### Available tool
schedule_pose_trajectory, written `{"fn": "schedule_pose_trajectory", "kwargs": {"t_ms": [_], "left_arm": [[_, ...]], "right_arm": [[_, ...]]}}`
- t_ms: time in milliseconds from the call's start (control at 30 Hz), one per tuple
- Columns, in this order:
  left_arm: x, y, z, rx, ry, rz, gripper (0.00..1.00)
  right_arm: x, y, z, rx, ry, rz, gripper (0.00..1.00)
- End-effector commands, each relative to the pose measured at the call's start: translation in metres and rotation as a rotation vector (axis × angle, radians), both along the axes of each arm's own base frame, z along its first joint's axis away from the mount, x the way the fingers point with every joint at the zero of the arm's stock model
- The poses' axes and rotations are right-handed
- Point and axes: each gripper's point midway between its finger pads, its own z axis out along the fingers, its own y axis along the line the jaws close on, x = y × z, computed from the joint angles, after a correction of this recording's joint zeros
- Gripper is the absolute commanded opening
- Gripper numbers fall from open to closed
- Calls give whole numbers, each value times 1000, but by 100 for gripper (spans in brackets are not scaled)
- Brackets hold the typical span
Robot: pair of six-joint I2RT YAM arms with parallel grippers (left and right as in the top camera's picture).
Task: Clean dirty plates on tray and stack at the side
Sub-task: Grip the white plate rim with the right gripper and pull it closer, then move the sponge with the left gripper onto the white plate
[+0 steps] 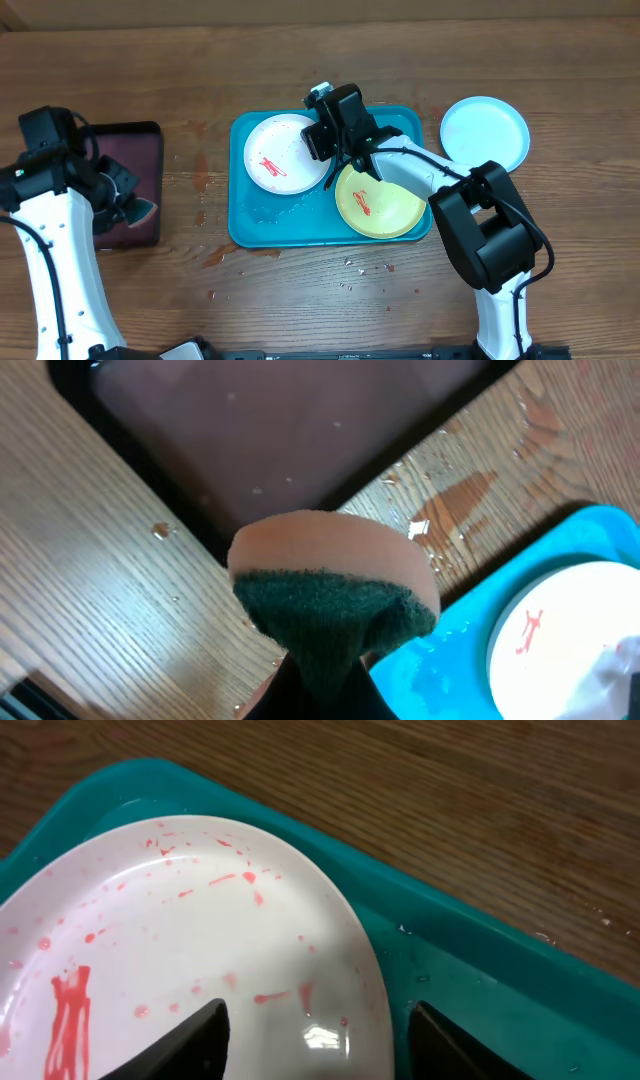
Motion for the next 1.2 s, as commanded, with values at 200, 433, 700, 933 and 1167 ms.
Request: {"fn": "schedule_pose_trajectory", "kwargs": {"t_ms": [200, 433, 700, 933, 1167], "left_arm": [[13, -28, -5, 3, -3, -133, 4], [20, -54, -21, 14, 4, -267, 4], [27, -62, -19, 25, -18, -305, 4], [27, -62, -19, 27, -17, -311, 4], [27, -62, -19, 27, -17, -312, 4]], "right_arm": [[-10, 5, -29, -11, 68, 35, 42], [-10, 3, -34, -32, 70, 25, 48], [4, 12, 48, 13, -73, 2, 56], [29, -13, 59, -93, -189, -4, 57], [33, -27, 11, -141, -113, -21, 57]]}}
